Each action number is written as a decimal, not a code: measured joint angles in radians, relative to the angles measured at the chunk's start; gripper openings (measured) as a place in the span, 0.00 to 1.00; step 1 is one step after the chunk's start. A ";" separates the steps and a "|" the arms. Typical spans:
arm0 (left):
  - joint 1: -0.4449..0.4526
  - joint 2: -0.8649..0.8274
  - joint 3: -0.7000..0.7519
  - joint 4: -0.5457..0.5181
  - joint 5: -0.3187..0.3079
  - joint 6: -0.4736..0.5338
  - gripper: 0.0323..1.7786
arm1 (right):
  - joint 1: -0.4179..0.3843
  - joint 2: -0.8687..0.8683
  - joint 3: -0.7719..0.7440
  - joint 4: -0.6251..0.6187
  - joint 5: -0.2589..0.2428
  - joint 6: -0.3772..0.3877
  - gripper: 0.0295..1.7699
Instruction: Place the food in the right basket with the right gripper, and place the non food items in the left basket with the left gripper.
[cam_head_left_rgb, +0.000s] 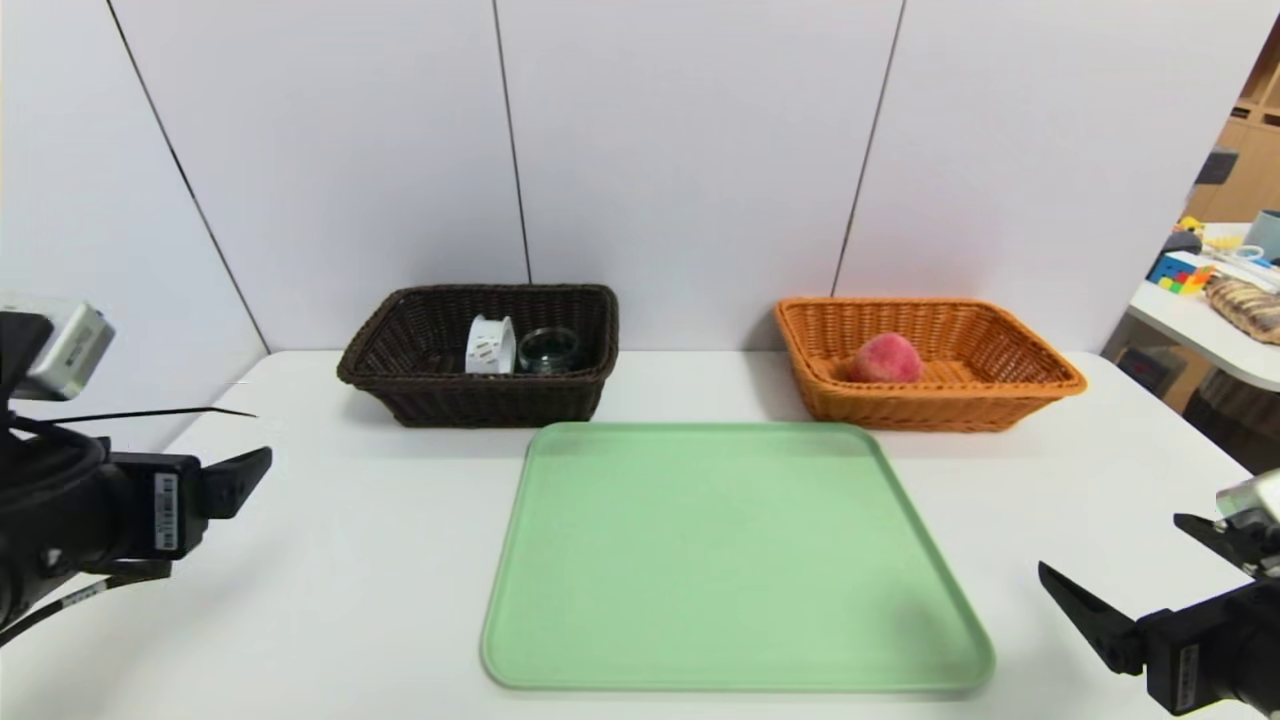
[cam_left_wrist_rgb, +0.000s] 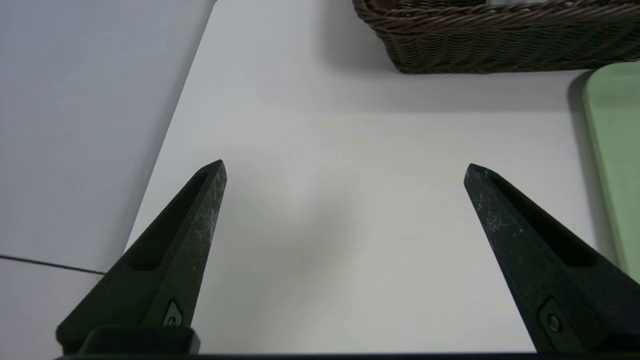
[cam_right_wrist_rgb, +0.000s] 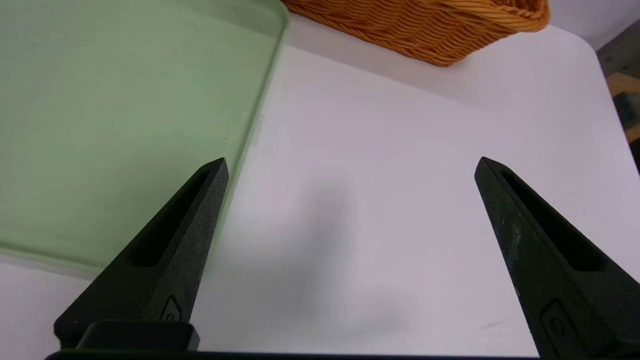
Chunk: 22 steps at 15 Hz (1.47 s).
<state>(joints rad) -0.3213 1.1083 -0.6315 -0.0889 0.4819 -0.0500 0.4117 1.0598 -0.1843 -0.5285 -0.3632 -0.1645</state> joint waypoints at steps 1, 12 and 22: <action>0.026 -0.022 0.018 -0.001 -0.002 0.001 0.95 | -0.014 -0.003 0.001 -0.002 -0.002 -0.005 0.96; 0.211 -0.319 0.248 -0.006 -0.069 0.011 0.95 | -0.204 -0.117 0.026 0.008 -0.010 -0.070 0.96; 0.229 -0.547 0.225 0.070 -0.372 0.075 0.95 | -0.244 -0.412 0.006 0.123 0.076 -0.189 0.96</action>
<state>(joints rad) -0.0928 0.5613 -0.4068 -0.0191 0.1096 0.0249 0.1674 0.6474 -0.1779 -0.4060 -0.2870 -0.3530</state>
